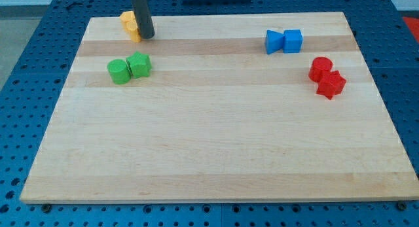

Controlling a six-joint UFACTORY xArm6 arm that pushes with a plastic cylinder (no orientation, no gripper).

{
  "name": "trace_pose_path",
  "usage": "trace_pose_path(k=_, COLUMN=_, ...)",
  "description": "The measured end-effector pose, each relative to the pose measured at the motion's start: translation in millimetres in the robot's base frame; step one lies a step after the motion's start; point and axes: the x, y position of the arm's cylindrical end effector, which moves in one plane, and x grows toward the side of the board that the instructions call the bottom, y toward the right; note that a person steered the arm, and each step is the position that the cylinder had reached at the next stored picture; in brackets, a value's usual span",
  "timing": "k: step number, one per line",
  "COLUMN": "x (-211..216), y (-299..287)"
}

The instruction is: Move the blue cube along with the blue triangle slightly left

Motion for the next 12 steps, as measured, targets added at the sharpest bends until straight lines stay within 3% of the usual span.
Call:
trace_pose_path(k=1, x=-7.4, y=-9.6)
trace_pose_path(k=3, x=48.8, y=25.5)
trace_pose_path(k=7, x=48.2, y=51.4)
trace_pose_path(k=9, x=18.5, y=96.1)
trace_pose_path(k=11, x=16.7, y=101.6)
trace_pose_path(k=12, x=16.7, y=160.3)
